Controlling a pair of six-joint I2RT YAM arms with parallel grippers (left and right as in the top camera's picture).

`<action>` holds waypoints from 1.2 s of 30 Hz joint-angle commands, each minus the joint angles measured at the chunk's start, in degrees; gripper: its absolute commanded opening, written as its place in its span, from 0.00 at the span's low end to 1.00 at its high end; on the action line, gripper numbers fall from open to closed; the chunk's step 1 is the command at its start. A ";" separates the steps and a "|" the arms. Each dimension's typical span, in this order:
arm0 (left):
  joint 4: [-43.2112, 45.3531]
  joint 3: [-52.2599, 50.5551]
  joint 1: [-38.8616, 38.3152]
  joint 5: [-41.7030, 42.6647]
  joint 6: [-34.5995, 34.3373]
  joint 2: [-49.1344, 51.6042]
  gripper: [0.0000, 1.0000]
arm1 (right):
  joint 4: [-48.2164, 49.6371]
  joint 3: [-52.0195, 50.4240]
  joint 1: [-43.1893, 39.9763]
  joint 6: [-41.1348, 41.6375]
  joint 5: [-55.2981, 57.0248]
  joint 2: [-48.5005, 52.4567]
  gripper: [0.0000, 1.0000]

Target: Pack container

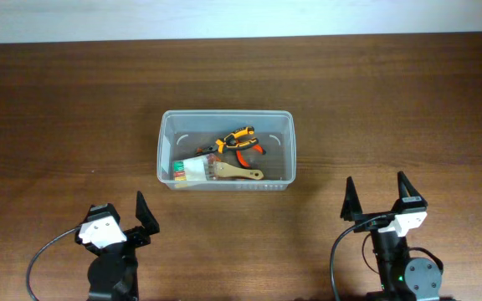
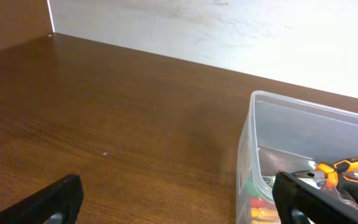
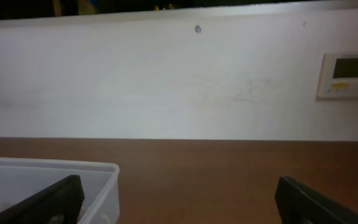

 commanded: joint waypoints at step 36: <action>-0.09 -0.17 -0.17 -0.20 0.50 -0.26 0.99 | -10.80 -1.62 -3.37 2.05 0.76 -0.39 0.99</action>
